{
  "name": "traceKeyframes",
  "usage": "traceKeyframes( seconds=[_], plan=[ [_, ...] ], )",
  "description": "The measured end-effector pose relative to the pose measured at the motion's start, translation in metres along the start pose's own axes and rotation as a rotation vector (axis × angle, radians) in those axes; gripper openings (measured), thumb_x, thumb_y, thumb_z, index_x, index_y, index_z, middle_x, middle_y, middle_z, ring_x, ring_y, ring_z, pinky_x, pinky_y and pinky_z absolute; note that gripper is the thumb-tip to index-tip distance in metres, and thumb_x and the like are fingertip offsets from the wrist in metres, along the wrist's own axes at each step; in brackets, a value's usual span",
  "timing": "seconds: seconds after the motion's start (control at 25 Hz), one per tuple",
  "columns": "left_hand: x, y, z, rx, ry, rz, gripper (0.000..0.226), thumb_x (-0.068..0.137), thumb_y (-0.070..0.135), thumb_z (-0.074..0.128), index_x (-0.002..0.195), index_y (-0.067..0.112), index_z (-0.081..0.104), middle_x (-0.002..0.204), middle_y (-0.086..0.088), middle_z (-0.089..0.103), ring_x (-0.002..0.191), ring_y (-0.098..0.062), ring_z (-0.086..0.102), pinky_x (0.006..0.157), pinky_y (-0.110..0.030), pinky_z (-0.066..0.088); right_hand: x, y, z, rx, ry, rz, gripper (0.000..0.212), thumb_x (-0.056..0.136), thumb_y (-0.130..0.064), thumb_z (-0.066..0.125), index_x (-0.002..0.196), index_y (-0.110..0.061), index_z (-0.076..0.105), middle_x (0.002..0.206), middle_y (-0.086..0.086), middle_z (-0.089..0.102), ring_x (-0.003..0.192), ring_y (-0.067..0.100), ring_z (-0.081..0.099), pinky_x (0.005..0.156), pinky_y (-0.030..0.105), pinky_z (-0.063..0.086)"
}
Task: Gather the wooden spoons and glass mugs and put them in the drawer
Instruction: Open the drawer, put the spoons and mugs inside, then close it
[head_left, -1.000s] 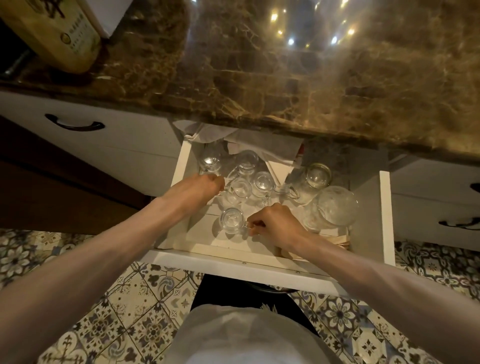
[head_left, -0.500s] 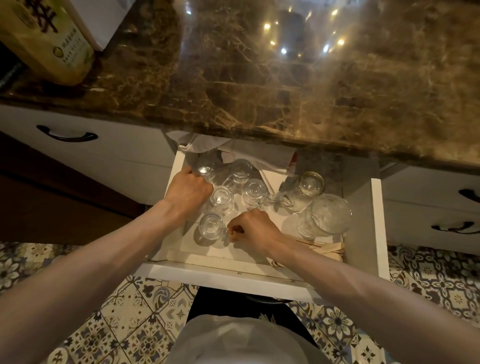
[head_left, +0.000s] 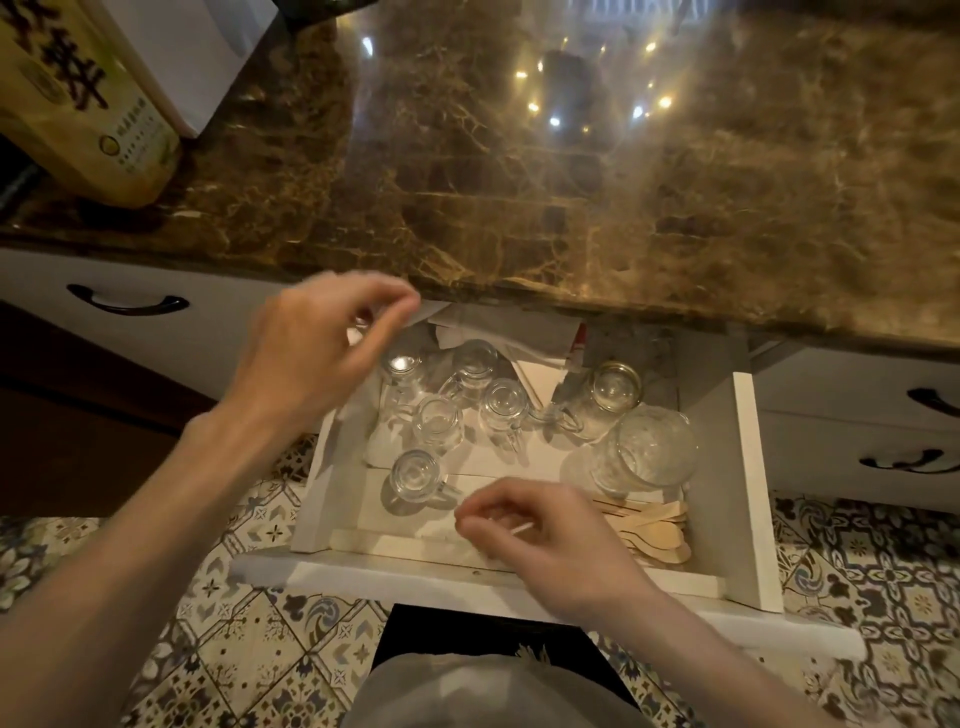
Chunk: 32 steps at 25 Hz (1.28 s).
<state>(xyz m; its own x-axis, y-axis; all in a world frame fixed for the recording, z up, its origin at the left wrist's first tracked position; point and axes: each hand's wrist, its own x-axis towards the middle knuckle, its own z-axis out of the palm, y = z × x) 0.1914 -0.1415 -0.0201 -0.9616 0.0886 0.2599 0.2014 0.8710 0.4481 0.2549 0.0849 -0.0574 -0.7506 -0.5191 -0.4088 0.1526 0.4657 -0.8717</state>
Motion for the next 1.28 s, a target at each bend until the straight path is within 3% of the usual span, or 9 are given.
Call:
traceKeyframes(
  seconds=[0.12, 0.28, 0.48, 0.56, 0.64, 0.76, 0.92, 1.04, 1.28],
  plan=[
    [0.045, 0.002, -0.006, -0.036, 0.187, -0.052, 0.033, 0.094, 0.036, 0.048, 0.119, 0.017, 0.058, 0.113, -0.005, 0.063, 0.096, -0.011, 0.053, 0.079, -0.023, 0.042, -0.039, -0.014, 0.011, 0.471, -0.016, 0.079, 0.009, 0.077, -0.028, 0.075, 0.083, -0.022, 0.074, 0.084, 0.003, 0.075, 0.078, 0.015, 0.068, 0.073, 0.026, 0.056],
    [0.111, 0.002, 0.025, 0.034, 0.091, -0.22, 0.051, 0.095, 0.046, 0.04, 0.137, 0.018, 0.041, 0.145, -0.006, 0.041, 0.133, -0.02, 0.034, 0.109, -0.034, 0.028, -0.064, -0.004, 0.024, 0.922, 0.086, 0.269, 0.007, 0.067, -0.014, 0.071, 0.066, -0.007, 0.072, 0.07, 0.015, 0.07, 0.065, 0.022, 0.065, 0.057, 0.025, 0.051],
    [0.145, 0.011, 0.078, 0.143, -0.07, -0.215, 0.061, 0.096, 0.052, 0.024, 0.146, 0.016, 0.026, 0.156, -0.009, 0.018, 0.144, -0.021, 0.012, 0.118, -0.041, 0.005, -0.086, 0.028, 0.037, 1.47, 0.297, 0.538, 0.005, 0.055, -0.009, 0.065, 0.053, -0.005, 0.064, 0.057, 0.014, 0.062, 0.056, 0.026, 0.061, 0.055, 0.034, 0.052],
    [0.144, 0.005, 0.09, 0.183, -0.07, -0.202, 0.065, 0.095, 0.057, 0.018, 0.146, 0.018, 0.025, 0.156, -0.008, 0.019, 0.144, -0.02, 0.012, 0.118, -0.041, 0.003, -0.088, 0.041, 0.047, 1.737, 0.517, 0.657, 0.016, 0.066, -0.016, 0.054, 0.058, -0.005, 0.061, 0.058, 0.014, 0.06, 0.063, 0.029, 0.056, 0.062, 0.036, 0.045],
    [0.139, 0.001, 0.095, 0.193, -0.065, -0.195, 0.068, 0.092, 0.062, 0.017, 0.143, 0.019, 0.029, 0.153, -0.007, 0.027, 0.142, -0.022, 0.018, 0.118, -0.043, 0.006, -0.084, 0.053, 0.059, 1.9, 0.714, 0.758, 0.023, 0.079, -0.019, 0.043, 0.073, -0.004, 0.059, 0.072, 0.017, 0.061, 0.073, 0.031, 0.054, 0.065, 0.039, 0.044],
    [0.133, 0.001, 0.095, 0.149, -0.018, -0.236, 0.065, 0.088, 0.065, 0.023, 0.132, 0.021, 0.042, 0.139, -0.01, 0.044, 0.13, -0.03, 0.035, 0.111, -0.046, 0.025, -0.064, 0.052, 0.073, 1.991, 0.735, 0.794, 0.034, 0.089, -0.029, 0.039, 0.097, -0.003, 0.06, 0.101, 0.022, 0.063, 0.094, 0.034, 0.058, 0.072, 0.045, 0.049],
    [0.131, 0.0, 0.095, 0.103, 0.004, -0.319, 0.061, 0.086, 0.065, 0.028, 0.121, 0.02, 0.049, 0.124, -0.012, 0.052, 0.116, -0.032, 0.047, 0.101, -0.046, 0.039, -0.047, 0.04, 0.08, 1.989, 0.725, 0.789, 0.051, 0.092, -0.049, 0.036, 0.111, -0.008, 0.06, 0.112, 0.022, 0.062, 0.102, 0.033, 0.057, 0.083, 0.043, 0.048],
    [0.132, 0.0, 0.093, 0.098, 0.017, -0.305, 0.06, 0.087, 0.063, 0.028, 0.12, 0.018, 0.05, 0.123, -0.013, 0.053, 0.116, -0.031, 0.047, 0.101, -0.046, 0.038, -0.048, 0.035, 0.081, 1.991, 0.734, 0.78, 0.051, 0.093, -0.05, 0.039, 0.119, -0.01, 0.057, 0.115, 0.024, 0.058, 0.107, 0.036, 0.055, 0.09, 0.043, 0.046],
    [0.134, 0.002, 0.091, 0.173, 0.023, -0.211, 0.063, 0.092, 0.06, 0.023, 0.134, 0.018, 0.042, 0.142, -0.009, 0.042, 0.133, -0.027, 0.032, 0.113, -0.045, 0.021, -0.042, 0.03, 0.075, 1.976, 0.726, 0.765, 0.059, 0.086, -0.059, 0.047, 0.113, -0.009, 0.061, 0.112, 0.023, 0.062, 0.105, 0.034, 0.058, 0.088, 0.042, 0.049]
  ],
)
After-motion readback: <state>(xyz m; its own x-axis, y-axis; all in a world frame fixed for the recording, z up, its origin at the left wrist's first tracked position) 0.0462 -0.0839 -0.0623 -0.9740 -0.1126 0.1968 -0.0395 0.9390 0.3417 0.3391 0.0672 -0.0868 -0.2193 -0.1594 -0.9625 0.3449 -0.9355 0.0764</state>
